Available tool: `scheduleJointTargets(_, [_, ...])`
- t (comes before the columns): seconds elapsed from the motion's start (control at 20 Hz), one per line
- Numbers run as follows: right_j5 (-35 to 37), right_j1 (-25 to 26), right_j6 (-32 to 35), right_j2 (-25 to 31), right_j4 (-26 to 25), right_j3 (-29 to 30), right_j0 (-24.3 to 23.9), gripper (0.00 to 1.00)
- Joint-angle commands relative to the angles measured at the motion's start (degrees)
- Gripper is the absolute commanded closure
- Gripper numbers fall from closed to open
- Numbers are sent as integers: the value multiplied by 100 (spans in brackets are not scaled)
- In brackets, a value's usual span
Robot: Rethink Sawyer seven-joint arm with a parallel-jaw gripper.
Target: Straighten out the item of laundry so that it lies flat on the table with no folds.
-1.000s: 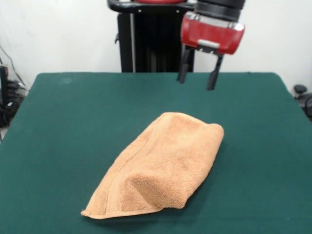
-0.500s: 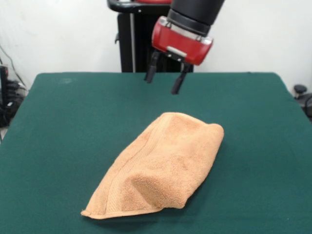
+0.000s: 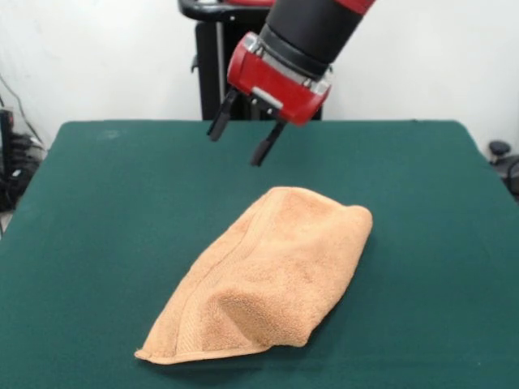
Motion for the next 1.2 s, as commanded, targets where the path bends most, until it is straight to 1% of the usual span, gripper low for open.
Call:
scheduleJointTargets(0.05, [312,747,1086,243,249,-700,-239,0])
scheduleJointTargets(0.35, [-151,707,275,775,90,-670,-1025,0])
scheduleJointTargets(0.65, [-449,773,-237,1174,-170,-696,-1627,0])
scheduleJointTargets(0.8, [-656,795,-574,1562,-275,-695,-1979,0])
scheduleJointTargets(0.85, [-1053,756,-651,1865,-313,-539,-2193,0])
scheduleJointTargets(0.9, [-1662,663,-837,2439,-408,-253,-2594,0])
scheduleJointTargets(0.95, [-2378,580,-1026,3451,-514,232,-3328,0])
scheduleJointTargets(1.0, [-3134,623,-1145,4411,-998,562,-4044,0])
scheduleJointTargets(1.05, [-3473,828,-1193,5337,-1307,845,-4757,0])
scheduleJointTargets(1.1, [-3708,1028,-1243,5985,-1850,923,-5238,0])
scheduleJointTargets(1.2, [-3402,1522,-1469,7001,-2275,1019,-5991,0])
